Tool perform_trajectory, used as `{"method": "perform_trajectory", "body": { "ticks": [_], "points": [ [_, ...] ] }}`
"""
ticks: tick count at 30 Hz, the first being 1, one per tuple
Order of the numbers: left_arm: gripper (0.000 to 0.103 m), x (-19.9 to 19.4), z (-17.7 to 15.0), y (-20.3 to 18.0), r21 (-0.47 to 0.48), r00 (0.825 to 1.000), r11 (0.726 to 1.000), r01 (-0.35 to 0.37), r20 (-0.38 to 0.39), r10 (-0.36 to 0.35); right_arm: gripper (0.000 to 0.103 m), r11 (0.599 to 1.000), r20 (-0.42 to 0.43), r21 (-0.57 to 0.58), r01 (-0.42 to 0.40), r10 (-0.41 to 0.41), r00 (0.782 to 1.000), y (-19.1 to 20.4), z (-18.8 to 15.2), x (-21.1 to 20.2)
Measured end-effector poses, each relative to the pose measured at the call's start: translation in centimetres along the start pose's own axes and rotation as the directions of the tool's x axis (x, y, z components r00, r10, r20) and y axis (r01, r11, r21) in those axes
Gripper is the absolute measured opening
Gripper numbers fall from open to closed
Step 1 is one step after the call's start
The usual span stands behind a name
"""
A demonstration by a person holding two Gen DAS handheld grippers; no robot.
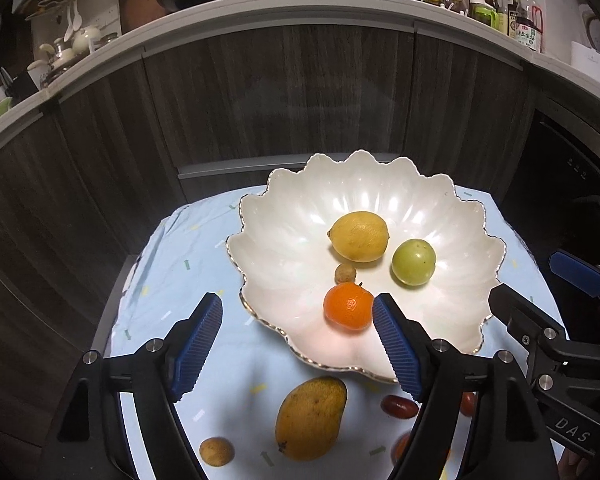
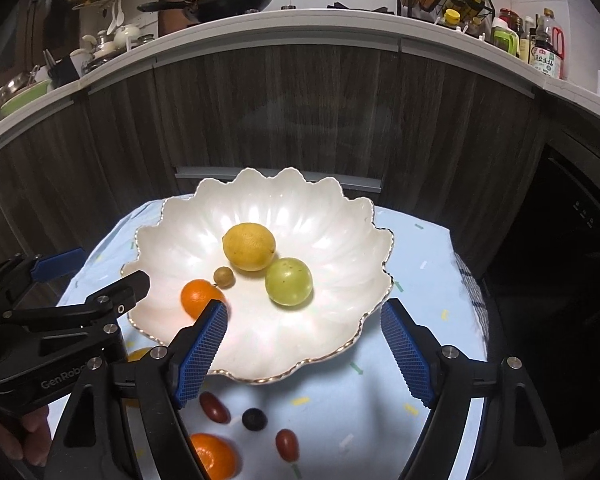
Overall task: Organize fruits
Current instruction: 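Withdraw both open tools from the bowl toward the remaining fruits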
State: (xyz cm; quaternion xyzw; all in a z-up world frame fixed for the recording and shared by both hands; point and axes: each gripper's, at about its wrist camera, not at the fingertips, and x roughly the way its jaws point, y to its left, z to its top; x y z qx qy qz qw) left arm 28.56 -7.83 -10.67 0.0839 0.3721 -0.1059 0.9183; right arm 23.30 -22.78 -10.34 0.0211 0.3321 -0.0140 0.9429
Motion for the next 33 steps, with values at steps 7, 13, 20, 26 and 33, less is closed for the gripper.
{"method": "perform_trajectory", "body": {
  "ticks": [7,13,20,26,33],
  "points": [
    [0.077,-2.0,-0.1,0.1,-0.001,1.0,1.0,-0.004,0.023,0.004,0.08,1.0,0.015,0.002,0.005,-0.005,1.0,0.0,-0.1,-1.7],
    [0.077,-3.5,-0.2,0.2,-0.003,0.999,1.0,-0.004,0.04,0.004,0.08,1.0,0.026,0.004,0.003,-0.003,1.0,0.0,-0.1,-2.9],
    [0.077,-5.1,-0.5,0.3,-0.006,0.998,1.0,-0.004,0.06,0.005,0.08,1.0,0.047,0.003,0.007,-0.007,0.999,0.2,-0.3,-4.4],
    [0.077,-5.8,-0.9,0.2,-0.006,0.998,1.0,-0.004,0.068,0.004,0.08,1.0,0.052,0.007,0.012,-0.012,0.999,0.1,-0.6,-5.2],
    [0.078,-6.6,-1.5,0.4,-0.011,0.998,1.0,-0.008,0.068,0.009,0.08,1.0,0.051,0.01,0.026,-0.026,0.998,0.1,-0.9,-5.8]
  ]
}}
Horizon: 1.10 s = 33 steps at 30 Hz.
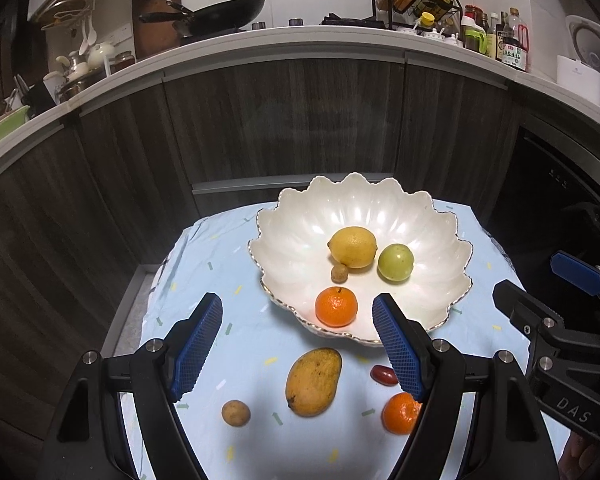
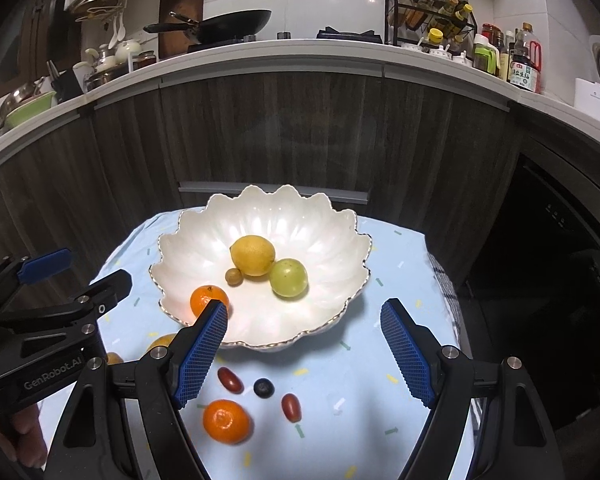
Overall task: Organize fruits
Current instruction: 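Withdraw both open tools from the bowl toward the remaining fruits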
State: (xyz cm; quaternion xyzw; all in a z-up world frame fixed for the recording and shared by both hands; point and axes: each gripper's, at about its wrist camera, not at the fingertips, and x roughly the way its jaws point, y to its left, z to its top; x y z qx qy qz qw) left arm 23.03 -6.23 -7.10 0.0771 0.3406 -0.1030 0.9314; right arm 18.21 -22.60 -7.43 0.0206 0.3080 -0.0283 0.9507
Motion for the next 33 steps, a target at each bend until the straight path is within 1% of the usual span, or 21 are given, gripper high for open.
{"method": "perform_trajectory", "body": {
  "ticks": [1,4,7,8,13,18,26,33],
  "points": [
    [0.079,-0.1,-0.1,0.0,0.0,1.0,1.0,0.0,0.0,0.0,0.08,1.0,0.001,0.0,0.002,-0.002,1.0,0.0,0.0,-0.1],
    [0.081,-0.6,-0.4,0.1,-0.001,1.0,1.0,-0.007,0.008,0.007,0.085,1.0,0.006,0.003,0.01,-0.01,1.0,0.0,-0.2,-0.4],
    [0.084,-0.8,-0.7,0.1,0.0,1.0,1.0,-0.011,0.011,0.011,0.085,1.0,0.009,0.003,0.018,-0.018,1.0,0.0,-0.5,-0.8],
    [0.086,-0.9,-0.8,0.2,-0.002,1.0,1.0,-0.012,0.012,0.012,0.086,1.0,0.007,0.004,0.02,-0.02,1.0,0.0,-0.6,-0.9],
    [0.09,-1.3,-1.3,0.3,-0.002,1.0,1.0,-0.02,0.018,0.02,0.092,0.999,0.012,0.019,0.03,-0.03,0.999,-0.2,-1.1,-1.2],
    [0.094,-1.6,-1.9,0.5,-0.003,1.0,1.0,-0.026,0.017,0.026,0.092,0.999,0.001,0.023,0.025,-0.026,1.0,-0.1,-1.6,-1.3],
    [0.094,-1.3,-3.7,1.0,0.021,1.0,0.999,-0.03,-0.006,0.031,0.092,1.0,-0.014,0.004,0.029,-0.029,0.999,0.8,-2.9,-1.2],
    [0.094,-0.8,-4.9,2.1,0.019,0.999,0.999,-0.032,-0.028,0.033,0.092,1.0,-0.034,-0.002,0.03,-0.03,0.999,1.9,-4.0,-0.7]
  ]
}}
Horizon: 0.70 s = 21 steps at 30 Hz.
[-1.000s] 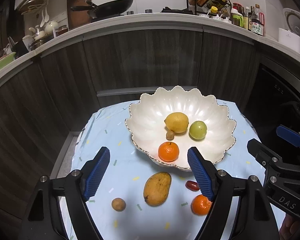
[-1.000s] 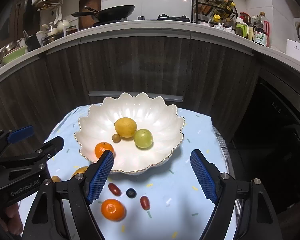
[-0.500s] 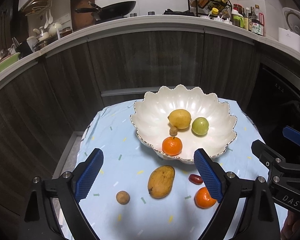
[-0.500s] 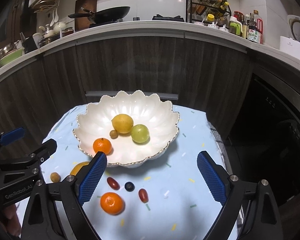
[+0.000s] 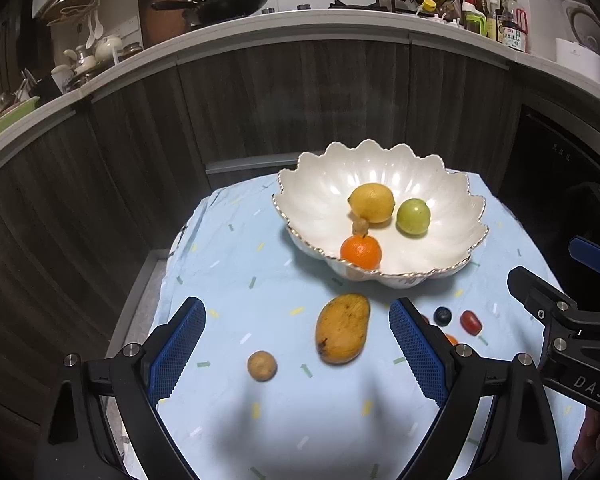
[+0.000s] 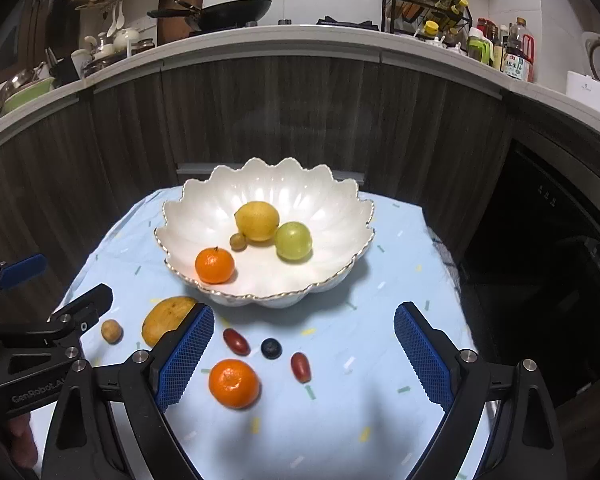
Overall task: Organize fruits
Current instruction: 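Withdraw both open tools from the bowl toward the remaining fruits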
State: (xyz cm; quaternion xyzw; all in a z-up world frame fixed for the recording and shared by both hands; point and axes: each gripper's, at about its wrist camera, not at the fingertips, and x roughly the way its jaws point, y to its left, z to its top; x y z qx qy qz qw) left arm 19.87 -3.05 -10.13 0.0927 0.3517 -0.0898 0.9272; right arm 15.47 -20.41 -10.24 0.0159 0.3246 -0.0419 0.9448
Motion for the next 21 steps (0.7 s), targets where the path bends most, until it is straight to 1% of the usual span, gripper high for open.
{"method": "perform_trajectory", "body": {
  "ticks": [9,21],
  "points": [
    [0.094,0.5,-1.0,1.2,-0.007,1.0,1.0,0.004,-0.008,-0.004,0.092,1.0,-0.005,0.007,0.006,-0.006,1.0,1.2,-1.1,0.4],
    [0.094,1.0,-2.4,2.5,0.009,1.0,1.0,-0.002,-0.004,0.002,0.092,1.0,-0.043,0.006,0.008,-0.008,0.999,2.7,-2.3,1.6]
  ]
}}
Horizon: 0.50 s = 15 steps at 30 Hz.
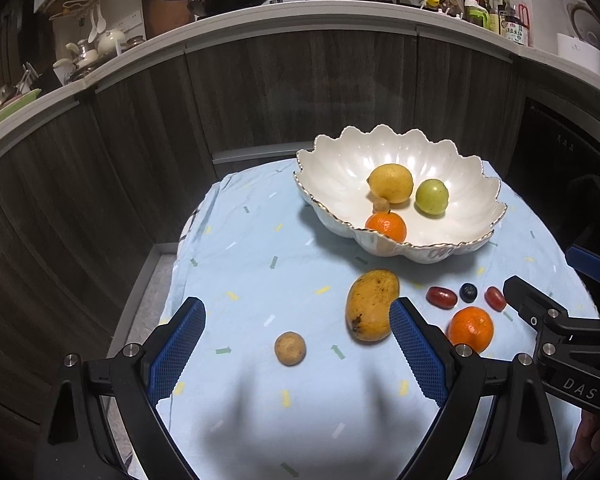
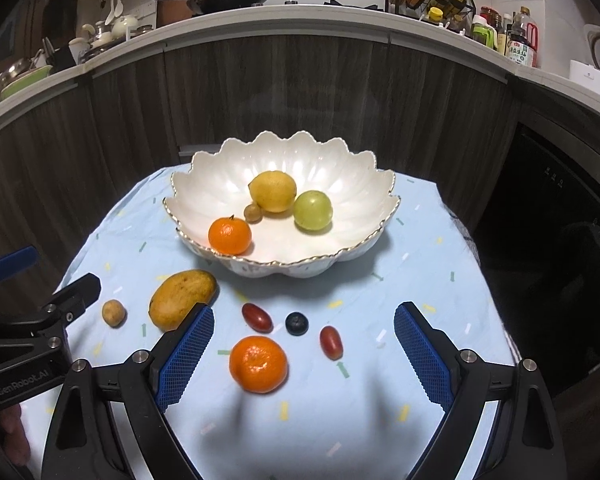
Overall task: Organize fruits
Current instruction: 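Withdraw both open tools from the bowl toward the remaining fruits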
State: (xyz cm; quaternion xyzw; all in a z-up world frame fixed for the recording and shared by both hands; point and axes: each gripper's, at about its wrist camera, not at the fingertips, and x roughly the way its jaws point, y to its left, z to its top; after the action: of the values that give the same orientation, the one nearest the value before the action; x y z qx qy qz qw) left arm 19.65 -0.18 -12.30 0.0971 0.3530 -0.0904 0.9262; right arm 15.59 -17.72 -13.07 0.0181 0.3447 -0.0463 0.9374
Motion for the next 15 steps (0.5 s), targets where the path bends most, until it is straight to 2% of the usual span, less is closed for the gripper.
{"method": "perform_trajectory", "body": {
  "ticks": [15],
  "points": [
    [0.094,1.9,-1.4,1.7,-0.026,1.0,0.999,-0.023,-0.014,0.022,0.092,1.0,-0.018,0.009,0.004,-0.004,1.0,1.7,-1.4,1.5]
  ]
}}
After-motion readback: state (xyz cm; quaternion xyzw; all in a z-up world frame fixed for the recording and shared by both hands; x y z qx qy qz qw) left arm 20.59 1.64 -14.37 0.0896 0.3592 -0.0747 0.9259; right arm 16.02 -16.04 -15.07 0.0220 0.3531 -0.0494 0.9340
